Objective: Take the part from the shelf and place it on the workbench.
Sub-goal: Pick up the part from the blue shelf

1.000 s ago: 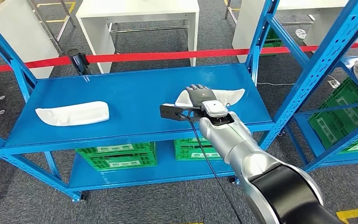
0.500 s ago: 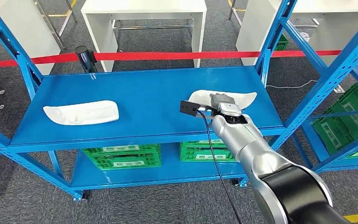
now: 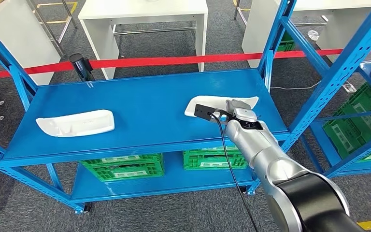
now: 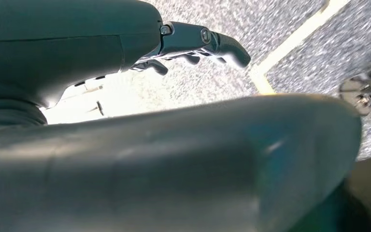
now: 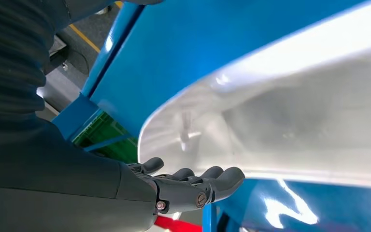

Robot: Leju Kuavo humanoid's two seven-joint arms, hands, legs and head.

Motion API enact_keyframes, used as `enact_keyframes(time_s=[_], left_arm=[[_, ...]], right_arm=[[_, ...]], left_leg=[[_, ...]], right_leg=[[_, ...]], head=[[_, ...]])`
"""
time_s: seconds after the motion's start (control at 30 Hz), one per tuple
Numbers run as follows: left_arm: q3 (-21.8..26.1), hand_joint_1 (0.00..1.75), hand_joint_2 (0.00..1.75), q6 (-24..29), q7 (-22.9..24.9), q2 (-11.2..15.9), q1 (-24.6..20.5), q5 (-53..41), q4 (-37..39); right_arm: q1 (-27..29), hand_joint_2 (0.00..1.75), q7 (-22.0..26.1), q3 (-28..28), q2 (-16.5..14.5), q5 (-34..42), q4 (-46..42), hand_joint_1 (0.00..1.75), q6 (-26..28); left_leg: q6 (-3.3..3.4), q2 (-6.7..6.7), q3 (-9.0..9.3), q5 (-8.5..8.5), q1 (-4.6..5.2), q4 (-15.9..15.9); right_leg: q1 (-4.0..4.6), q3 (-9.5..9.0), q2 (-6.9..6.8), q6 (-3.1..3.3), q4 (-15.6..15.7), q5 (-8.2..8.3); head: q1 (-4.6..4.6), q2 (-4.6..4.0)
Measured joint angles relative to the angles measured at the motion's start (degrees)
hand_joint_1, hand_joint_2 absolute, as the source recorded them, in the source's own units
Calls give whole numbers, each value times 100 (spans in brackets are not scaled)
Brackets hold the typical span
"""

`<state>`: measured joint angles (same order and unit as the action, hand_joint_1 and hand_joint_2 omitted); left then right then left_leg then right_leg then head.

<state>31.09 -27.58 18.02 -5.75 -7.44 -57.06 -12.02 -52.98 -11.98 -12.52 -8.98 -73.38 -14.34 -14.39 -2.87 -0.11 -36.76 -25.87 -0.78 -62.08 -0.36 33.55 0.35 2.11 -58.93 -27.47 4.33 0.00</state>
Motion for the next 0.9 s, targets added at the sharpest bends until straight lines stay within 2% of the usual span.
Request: enact_keyframes(time_s=[0.07,0.13,0.2,0.23,0.3,0.33,0.37,0.4,0.47,0.5,0.53,0.6,0.67,0.7,0.77,0.83,0.87,0.9], left_arm=[[1,0,0,0,-9,-2,-7,-2,-1],[1,0,0,0,-17,-7,-7,-4,-1],[3,0,0,0,-21,-8,-9,-8,-2],[4,0,0,0,-21,-8,-11,-10,-4],[15,0,0,0,-22,-7,-11,-15,-6],[25,0,0,0,-22,-9,-8,-19,-6],[37,0,0,0,-21,-13,-3,-23,-5],[50,0,0,0,-21,-16,3,-26,-5],[73,0,0,0,-22,-27,8,-29,-5],[81,0,0,0,-22,-33,6,-28,-5],[87,0,0,0,-23,-37,3,-25,-5],[92,0,0,0,-23,-45,0,-20,-5],[100,0,0,0,-21,-49,1,-16,-7],[109,0,0,0,-21,-49,1,-14,-7],[127,0,0,0,-22,-49,1,-6,-8],[142,0,0,0,-38,-49,8,0,-6],[151,0,0,0,-48,-48,16,2,-5],[164,0,0,0,-60,-45,25,6,-5]], right_arm=[[-2,175,15,5,12,-7,0,0,1],[3,175,59,7,21,-64,-1,0,0],[-3,175,187,-12,36,-247,-2,0,-3],[-6,175,280,-47,45,-394,-2,0,-13],[6,175,461,-184,57,-721,2,0,-54],[22,175,545,-277,61,-872,4,0,-77],[35,175,618,-371,63,-991,5,0,-94],[40,175,685,-464,63,-1082,7,0,-104],[16,175,790,-624,62,-1185,7,0,-115],[-7,175,835,-693,58,-1216,7,0,-120],[-27,175,882,-754,48,-1238,7,0,-125],[-48,175,964,-851,23,-1262,7,0,-130],[-52,175,1034,-911,1,-1261,5,0,-121],[-58,175,1077,-929,-14,-1256,4,0,-104],[-69,175,1165,-953,-58,-1231,3,0,-51],[-59,175,1245,-969,-99,-1155,4,0,24],[-48,175,1277,-971,-116,-1091,4,0,70],[-39,175,1302,-970,-129,-1011,4,0,120]], left_leg=[[75,-6,142,-1,17,257],[167,-14,151,0,20,275],[246,-15,174,2,5,297],[276,-13,184,0,-5,307],[311,-9,188,-16,-3,306],[318,-9,191,-23,-2,304],[320,-12,197,-30,-1,302],[317,-18,209,-38,-1,301],[293,-31,246,-61,-1,300],[270,-37,259,-76,8,296],[240,-41,266,-87,15,298],[170,-43,274,-96,22,317],[104,-38,281,-106,20,320],[75,-34,239,-165,20,229],[25,-24,-30,-437,12,-311],[-14,-22,-433,-717,6,-1063],[-24,-21,-555,-730,5,-1258],[-27,-20,-571,-631,5,-1236]], right_leg=[[17,5,2,-62,-29,-35],[14,2,0,-117,-22,-48],[2,83,-7,-183,-208,-168],[-4,211,-10,-215,-468,-300],[-11,618,-13,-254,-1244,-617],[-12,808,-13,-261,-1562,-697],[-12,911,-13,-257,-1695,-671],[-12,899,-13,-244,-1594,-535],[-5,574,-13,-189,-836,-98],[9,393,-14,-160,-449,45],[25,263,-13,-133,-180,119],[57,183,-8,-90,-28,106],[37,150,-6,-29,15,127],[20,125,-9,11,45,139],[-2,86,-15,70,83,148],[2,75,-14,95,80,131],[5,67,-13,97,76,119],[5,54,-11,93,70,104]], head=[[-2,0],[-3,0],[-4,0],[-5,0],[-4,0],[-4,0],[-4,0],[-4,0],[-4,0],[-4,0],[-4,0],[-3,0],[-3,0],[1,0],[8,0],[12,0],[11,0],[11,0]])
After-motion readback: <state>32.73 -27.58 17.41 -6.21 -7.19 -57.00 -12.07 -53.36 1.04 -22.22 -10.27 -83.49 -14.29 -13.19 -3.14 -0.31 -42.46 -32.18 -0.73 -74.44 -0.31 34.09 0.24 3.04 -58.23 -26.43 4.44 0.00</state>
